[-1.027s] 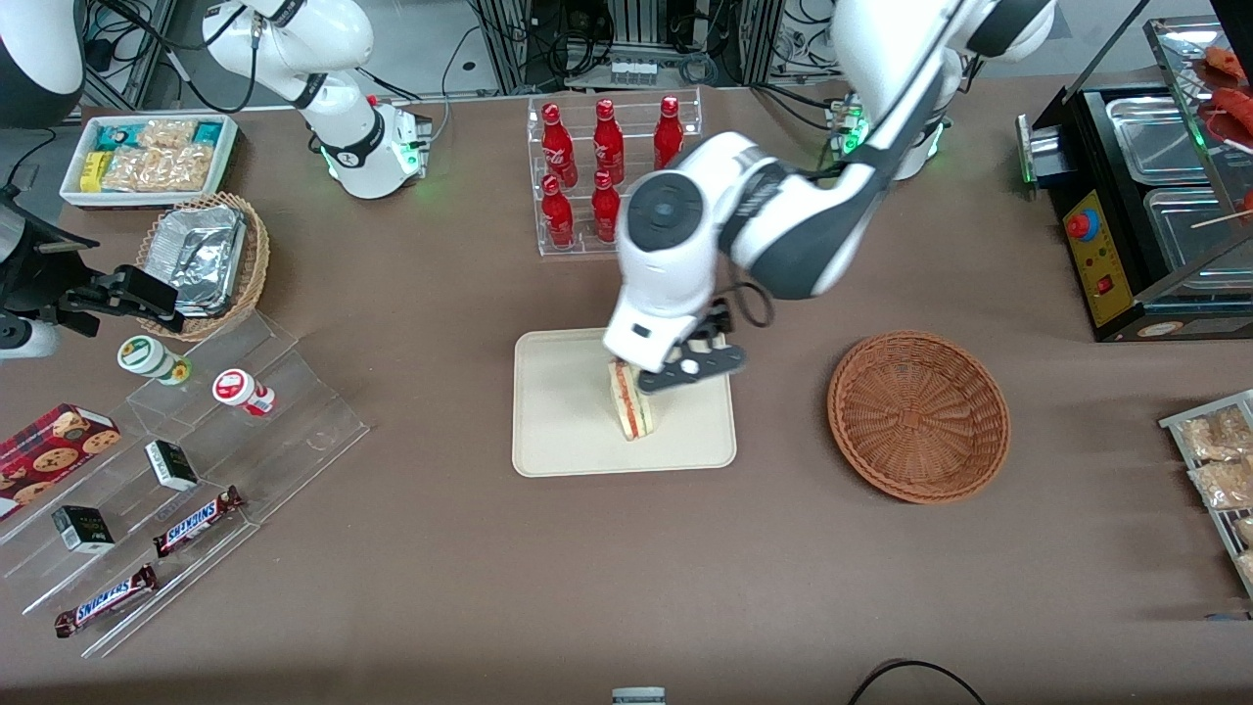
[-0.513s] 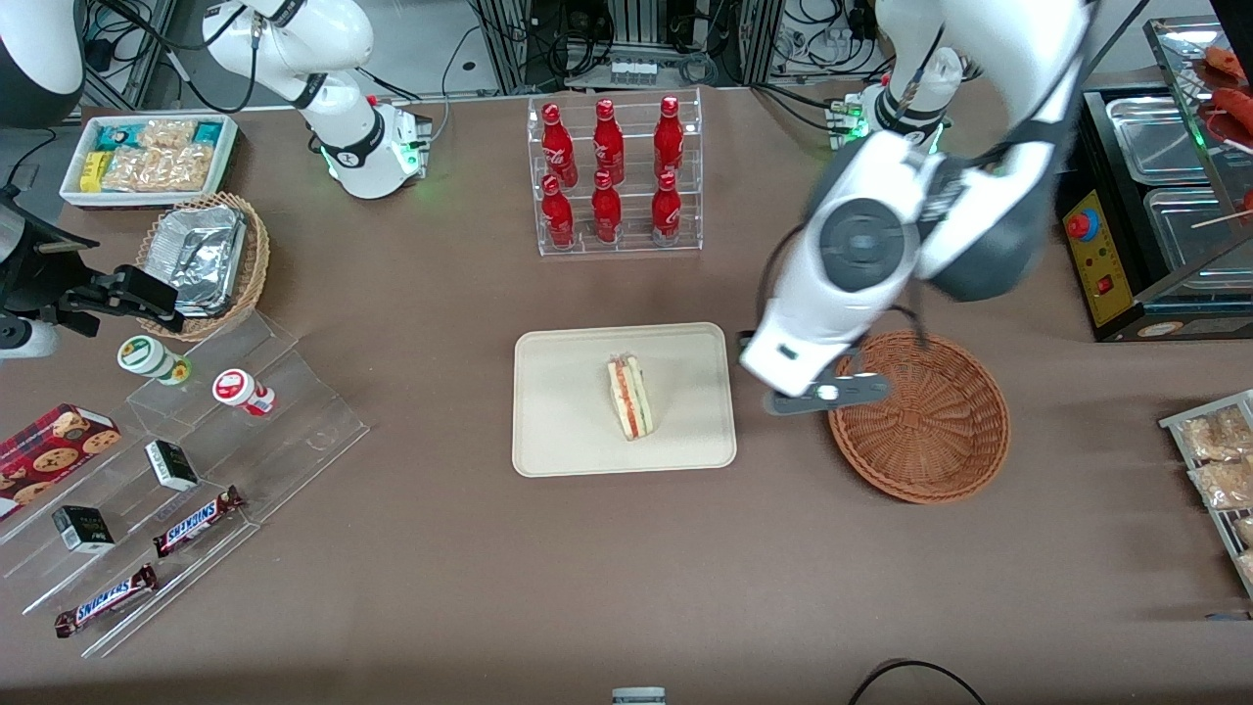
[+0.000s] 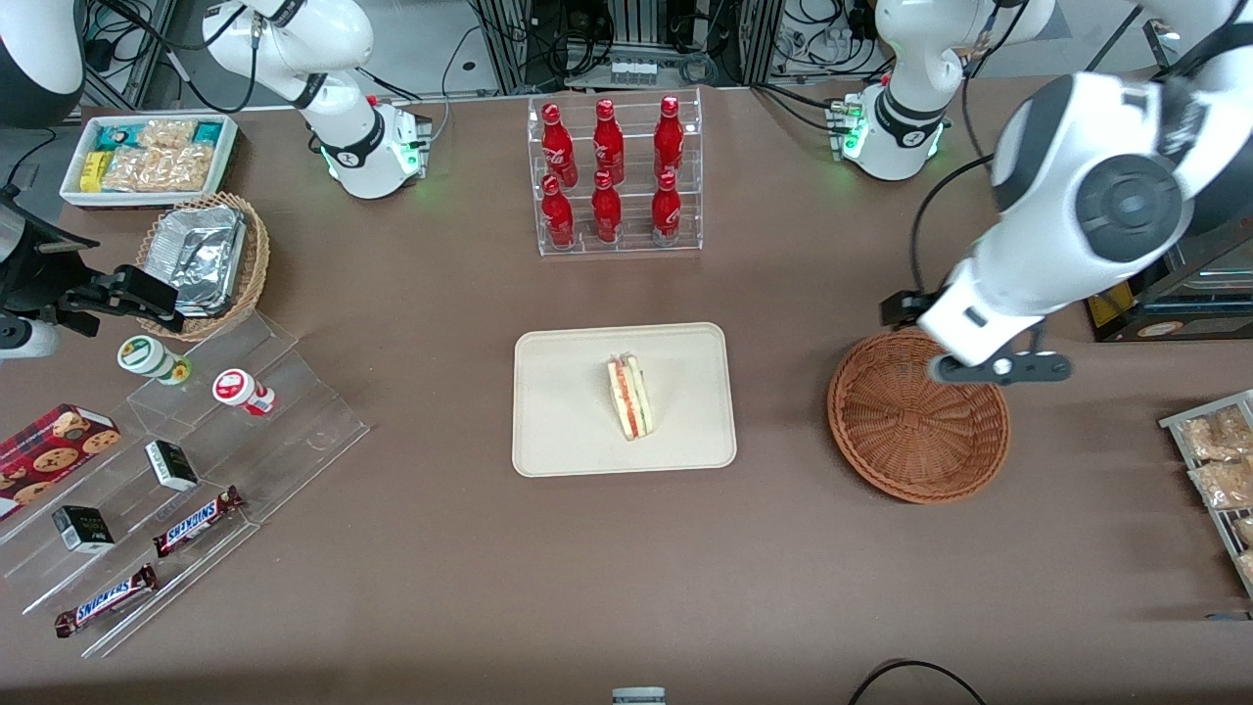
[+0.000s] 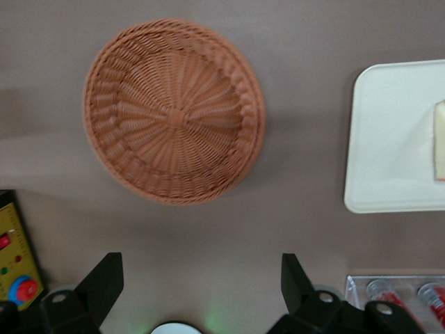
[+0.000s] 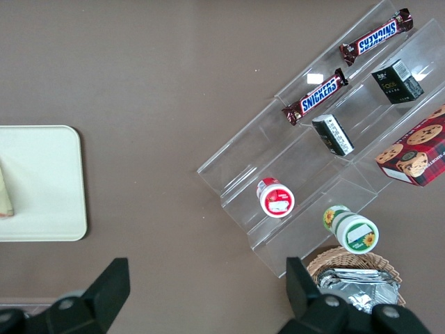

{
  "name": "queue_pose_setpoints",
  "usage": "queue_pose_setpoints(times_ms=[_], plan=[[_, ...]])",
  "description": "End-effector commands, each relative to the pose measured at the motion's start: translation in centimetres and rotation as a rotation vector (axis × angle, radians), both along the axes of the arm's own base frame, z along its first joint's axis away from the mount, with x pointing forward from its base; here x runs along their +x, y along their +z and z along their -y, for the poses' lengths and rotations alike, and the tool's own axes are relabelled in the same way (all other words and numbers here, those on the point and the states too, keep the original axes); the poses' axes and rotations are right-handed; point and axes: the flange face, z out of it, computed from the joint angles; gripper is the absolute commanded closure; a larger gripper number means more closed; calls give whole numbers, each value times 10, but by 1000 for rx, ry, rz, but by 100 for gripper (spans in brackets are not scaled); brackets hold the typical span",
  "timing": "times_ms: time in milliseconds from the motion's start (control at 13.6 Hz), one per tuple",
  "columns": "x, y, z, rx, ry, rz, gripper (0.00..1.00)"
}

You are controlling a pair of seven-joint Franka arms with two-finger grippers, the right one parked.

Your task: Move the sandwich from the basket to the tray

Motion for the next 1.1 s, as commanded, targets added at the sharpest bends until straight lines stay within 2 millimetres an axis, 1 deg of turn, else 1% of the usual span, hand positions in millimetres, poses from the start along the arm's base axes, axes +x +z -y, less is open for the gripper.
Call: queue_pose_setpoints(times_ms=[0,73,147,220,367,440,513,587,660,807,880,953,1027], plan=[[-17,13,-15,-10,-22,-20,0],[-19,17,-20,-8,-14,-27,0],[-21,21,-30,-6,-5,-34,0],[-27,29,-33,-7,-28,-40,0],[-34,43,-65,-59,-37,-75,0],[-34,52,-72,-74,-45,-81,0],[-34,57,-89,-79,-35,-90,0],[-35,60,-98,-80,-27,-99,0],[-37,62,-105,-80,-27,-111,0],[-43,80,-120,-66,0,-96,0],[-44,85,-129,-66,16,-90,0],[-44,88,-135,-68,28,-83,0],[-42,89,-137,-67,31,-73,0]])
